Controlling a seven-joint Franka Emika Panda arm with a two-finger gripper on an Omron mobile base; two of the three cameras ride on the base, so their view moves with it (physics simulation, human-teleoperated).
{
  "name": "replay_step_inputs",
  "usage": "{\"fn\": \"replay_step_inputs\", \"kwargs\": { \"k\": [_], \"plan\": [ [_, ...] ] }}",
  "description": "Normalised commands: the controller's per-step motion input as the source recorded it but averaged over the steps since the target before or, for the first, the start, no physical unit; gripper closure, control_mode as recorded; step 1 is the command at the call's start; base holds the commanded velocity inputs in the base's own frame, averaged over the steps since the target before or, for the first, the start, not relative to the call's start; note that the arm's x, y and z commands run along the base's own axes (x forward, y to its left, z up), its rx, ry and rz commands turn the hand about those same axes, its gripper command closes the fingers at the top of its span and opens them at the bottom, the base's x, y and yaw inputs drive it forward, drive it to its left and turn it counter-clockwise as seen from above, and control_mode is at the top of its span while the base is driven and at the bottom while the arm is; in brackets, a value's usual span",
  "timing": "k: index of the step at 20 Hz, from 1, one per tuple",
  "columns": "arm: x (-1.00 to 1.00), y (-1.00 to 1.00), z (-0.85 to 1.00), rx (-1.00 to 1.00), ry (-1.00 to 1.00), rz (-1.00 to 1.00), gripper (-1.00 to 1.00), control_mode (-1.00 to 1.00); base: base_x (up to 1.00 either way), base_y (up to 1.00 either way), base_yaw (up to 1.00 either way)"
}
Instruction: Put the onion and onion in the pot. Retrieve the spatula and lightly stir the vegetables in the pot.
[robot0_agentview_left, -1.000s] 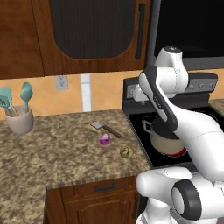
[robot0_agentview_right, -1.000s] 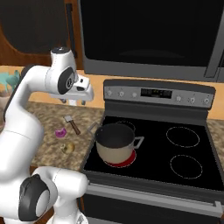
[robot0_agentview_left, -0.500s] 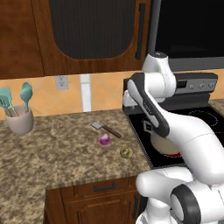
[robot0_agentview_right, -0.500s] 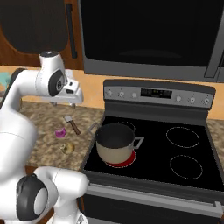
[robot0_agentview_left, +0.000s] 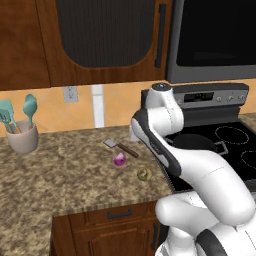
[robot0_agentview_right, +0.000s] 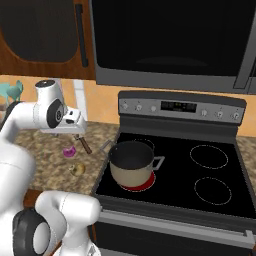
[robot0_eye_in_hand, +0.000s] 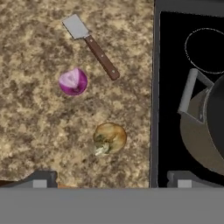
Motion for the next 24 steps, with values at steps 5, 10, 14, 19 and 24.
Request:
{"fn": "replay_step_inputs", "kwargs": {
  "k": [5, 10, 14, 19, 24],
  "plan": [
    [-0.16, 0.06, -0.61, -0.04, 0.01, 0.0, -1.0, -1.0, 0.0, 0.0, 0.0],
    [-0.05, 0.0, -0.58, 0.0, 0.04, 0.0, -1.0, -1.0, 0.0, 0.0, 0.0],
    [0.08, 0.0, -0.52, 0.0, 0.05, 0.0, -1.0, -1.0, 0.0, 0.0, 0.0],
    [0.3, 0.0, -0.47, 0.0, 0.06, 0.0, -1.0, -1.0, 0.0, 0.0, 0.0],
    [0.37, 0.03, -0.44, 0.0, 0.07, 0.0, -1.0, -1.0, 0.0, 0.0, 0.0]
  ]
}}
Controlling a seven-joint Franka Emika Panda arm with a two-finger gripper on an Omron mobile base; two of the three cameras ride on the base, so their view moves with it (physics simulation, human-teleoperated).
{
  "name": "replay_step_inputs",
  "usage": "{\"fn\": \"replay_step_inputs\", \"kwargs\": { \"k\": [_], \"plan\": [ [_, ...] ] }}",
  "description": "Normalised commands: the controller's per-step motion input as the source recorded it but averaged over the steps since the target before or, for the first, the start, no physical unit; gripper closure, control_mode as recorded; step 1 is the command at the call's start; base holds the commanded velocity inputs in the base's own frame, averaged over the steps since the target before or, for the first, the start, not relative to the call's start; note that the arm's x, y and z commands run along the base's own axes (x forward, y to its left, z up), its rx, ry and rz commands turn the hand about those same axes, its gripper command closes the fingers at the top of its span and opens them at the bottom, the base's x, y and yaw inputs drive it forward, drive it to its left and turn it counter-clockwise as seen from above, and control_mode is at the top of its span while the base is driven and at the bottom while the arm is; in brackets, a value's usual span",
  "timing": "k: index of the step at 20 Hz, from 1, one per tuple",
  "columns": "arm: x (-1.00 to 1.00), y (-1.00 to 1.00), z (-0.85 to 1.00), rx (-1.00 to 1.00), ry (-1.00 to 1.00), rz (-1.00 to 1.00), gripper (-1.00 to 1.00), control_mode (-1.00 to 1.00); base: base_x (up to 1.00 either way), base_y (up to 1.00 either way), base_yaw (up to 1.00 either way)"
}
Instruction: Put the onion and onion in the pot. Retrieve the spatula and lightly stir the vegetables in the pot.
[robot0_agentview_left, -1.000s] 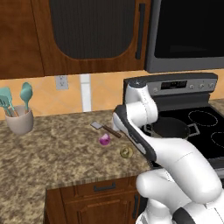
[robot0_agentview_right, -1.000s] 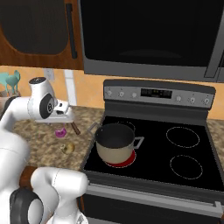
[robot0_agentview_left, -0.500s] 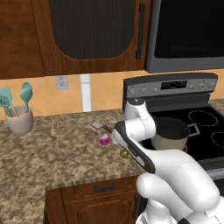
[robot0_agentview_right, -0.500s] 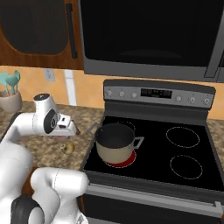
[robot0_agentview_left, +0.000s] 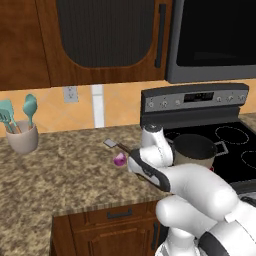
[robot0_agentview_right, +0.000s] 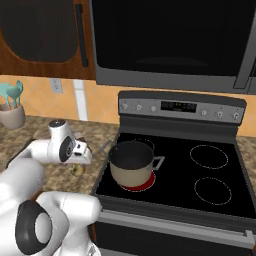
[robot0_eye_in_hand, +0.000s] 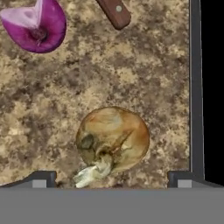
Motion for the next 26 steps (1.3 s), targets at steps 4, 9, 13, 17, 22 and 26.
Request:
{"fn": "replay_step_inputs", "kwargs": {
  "k": [4, 9, 13, 17, 22, 26],
  "plan": [
    [0.4, 0.04, -0.35, 0.0, 0.08, 0.0, -1.0, -1.0, 0.0, 0.0, 0.0],
    [0.3, 0.0, -0.28, 0.0, 0.05, 0.0, -1.0, -1.0, 0.0, 0.0, 0.0],
    [0.02, 0.0, -0.25, 0.0, 0.04, 0.0, -1.0, -1.0, 0.0, 0.0, 0.0],
    [-0.22, 0.0, -0.22, 0.0, 0.0, -0.04, 1.0, -1.0, 0.0, 0.0, 0.0],
    [-0.41, -0.02, -0.09, 0.0, -0.03, -0.06, 1.0, -1.0, 0.0, 0.0, 0.0],
    [-0.97, -0.03, 0.41, 0.0, -0.23, -0.03, 1.0, -1.0, 0.0, 0.0, 0.0]
  ]
}}
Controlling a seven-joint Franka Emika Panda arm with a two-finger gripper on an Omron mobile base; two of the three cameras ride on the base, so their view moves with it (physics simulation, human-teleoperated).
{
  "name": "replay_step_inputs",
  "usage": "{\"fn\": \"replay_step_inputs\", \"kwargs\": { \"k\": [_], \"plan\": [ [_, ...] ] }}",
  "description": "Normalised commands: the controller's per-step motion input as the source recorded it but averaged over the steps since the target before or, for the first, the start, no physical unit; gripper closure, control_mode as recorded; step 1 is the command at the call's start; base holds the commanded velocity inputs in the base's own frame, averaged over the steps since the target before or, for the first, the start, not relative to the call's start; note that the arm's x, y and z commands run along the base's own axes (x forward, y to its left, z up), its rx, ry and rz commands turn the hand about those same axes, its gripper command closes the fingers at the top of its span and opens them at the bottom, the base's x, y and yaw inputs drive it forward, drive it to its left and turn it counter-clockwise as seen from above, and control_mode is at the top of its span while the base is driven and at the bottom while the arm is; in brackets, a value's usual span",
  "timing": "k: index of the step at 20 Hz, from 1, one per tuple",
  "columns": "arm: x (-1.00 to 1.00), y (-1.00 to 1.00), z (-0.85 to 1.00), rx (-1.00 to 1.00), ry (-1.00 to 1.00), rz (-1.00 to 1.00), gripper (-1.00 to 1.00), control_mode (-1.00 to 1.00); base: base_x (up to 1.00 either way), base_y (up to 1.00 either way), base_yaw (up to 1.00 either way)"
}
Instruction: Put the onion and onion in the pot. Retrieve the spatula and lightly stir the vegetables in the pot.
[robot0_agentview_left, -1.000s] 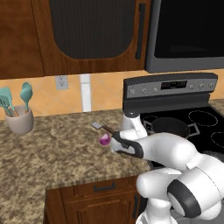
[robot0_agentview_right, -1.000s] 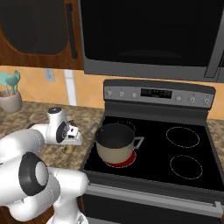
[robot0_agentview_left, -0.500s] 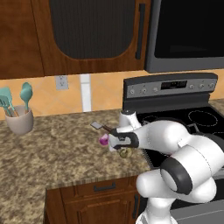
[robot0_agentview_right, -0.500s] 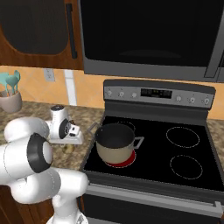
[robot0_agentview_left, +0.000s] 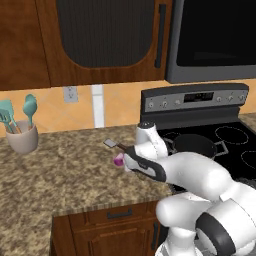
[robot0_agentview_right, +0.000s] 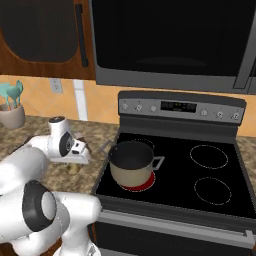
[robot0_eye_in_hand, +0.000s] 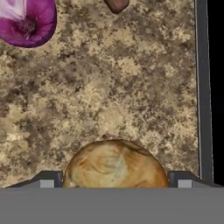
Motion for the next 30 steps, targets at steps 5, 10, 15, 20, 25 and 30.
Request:
{"fn": "replay_step_inputs", "kwargs": {
  "k": [5, 10, 15, 20, 25, 30],
  "plan": [
    [-0.8, -0.1, 0.93, 0.05, -0.2, -0.06, 1.0, -1.0, 0.0, 0.0, 0.0],
    [-0.42, -0.41, 1.0, 0.08, -0.08, -0.1, 1.0, -1.0, 0.0, 0.0, 0.0],
    [-0.17, -0.55, 1.0, 0.08, -0.05, -0.11, 1.0, -1.0, 0.0, 0.0, 0.0],
    [0.0, -0.6, 1.0, 0.02, -0.01, -0.13, 1.0, -1.0, 0.0, 0.0, 0.0],
    [0.28, -0.65, 0.31, 0.0, 0.0, -0.13, 1.0, -1.0, 0.0, 0.0, 0.0],
    [0.71, -0.63, -0.3, 0.0, 0.0, -0.07, 1.0, -1.0, 0.0, 0.0, 0.0]
  ]
}}
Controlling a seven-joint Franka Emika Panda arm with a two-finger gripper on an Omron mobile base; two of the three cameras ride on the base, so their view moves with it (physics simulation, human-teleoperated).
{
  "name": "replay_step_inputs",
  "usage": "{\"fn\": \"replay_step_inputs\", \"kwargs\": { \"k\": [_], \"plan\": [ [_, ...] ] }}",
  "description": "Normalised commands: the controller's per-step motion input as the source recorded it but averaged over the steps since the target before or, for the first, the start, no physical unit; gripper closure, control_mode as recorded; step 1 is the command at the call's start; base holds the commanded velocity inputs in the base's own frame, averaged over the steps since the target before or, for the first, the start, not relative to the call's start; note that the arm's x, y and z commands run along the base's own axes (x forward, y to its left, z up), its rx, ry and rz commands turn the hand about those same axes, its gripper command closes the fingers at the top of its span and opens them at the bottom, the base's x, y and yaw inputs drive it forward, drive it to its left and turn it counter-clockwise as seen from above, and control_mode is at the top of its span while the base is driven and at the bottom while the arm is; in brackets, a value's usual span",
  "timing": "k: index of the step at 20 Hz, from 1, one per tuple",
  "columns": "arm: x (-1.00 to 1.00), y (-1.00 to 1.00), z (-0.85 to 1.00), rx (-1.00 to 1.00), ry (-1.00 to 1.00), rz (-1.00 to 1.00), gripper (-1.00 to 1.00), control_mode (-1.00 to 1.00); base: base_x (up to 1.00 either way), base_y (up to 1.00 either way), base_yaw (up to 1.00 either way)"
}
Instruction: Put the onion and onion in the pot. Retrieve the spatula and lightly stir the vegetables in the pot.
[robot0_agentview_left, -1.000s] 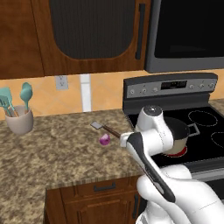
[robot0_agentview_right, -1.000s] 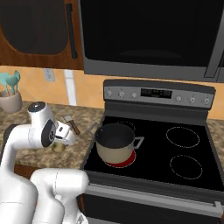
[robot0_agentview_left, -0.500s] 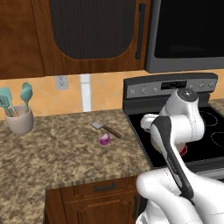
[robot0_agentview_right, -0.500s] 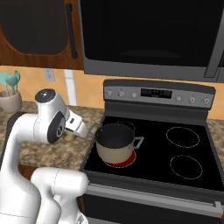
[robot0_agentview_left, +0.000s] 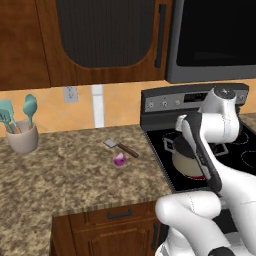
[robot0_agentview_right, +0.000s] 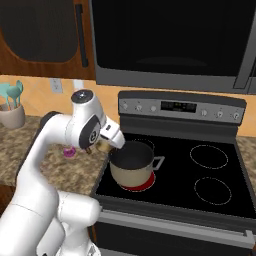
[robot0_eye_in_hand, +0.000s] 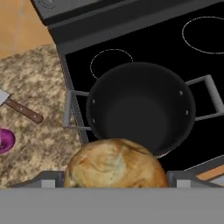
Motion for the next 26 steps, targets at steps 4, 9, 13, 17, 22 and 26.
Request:
{"fn": "replay_step_inputs", "kwargs": {
  "k": [4, 9, 13, 17, 22, 26],
  "plan": [
    [0.66, -0.56, -0.72, 0.0, 0.0, -0.01, 1.0, -1.0, 0.0, 0.0, 0.0],
    [0.4, -0.39, -0.72, 0.0, 0.04, 0.0, 1.0, -1.0, 0.0, 0.0, 0.0],
    [0.33, -0.24, -0.52, 0.0, 0.16, 0.0, 1.0, -1.0, 0.0, 0.0, 0.0],
    [0.18, -0.04, -0.3, 0.0, 0.13, 0.0, 1.0, -1.0, 0.0, 0.0, 0.0],
    [0.06, 0.0, -0.14, 0.0, 0.04, 0.0, -1.0, -1.0, 0.0, 0.0, 0.0],
    [0.04, 0.0, -0.11, 0.0, 0.0, 0.0, -1.0, -1.0, 0.0, 0.0, 0.0]
  ]
}}
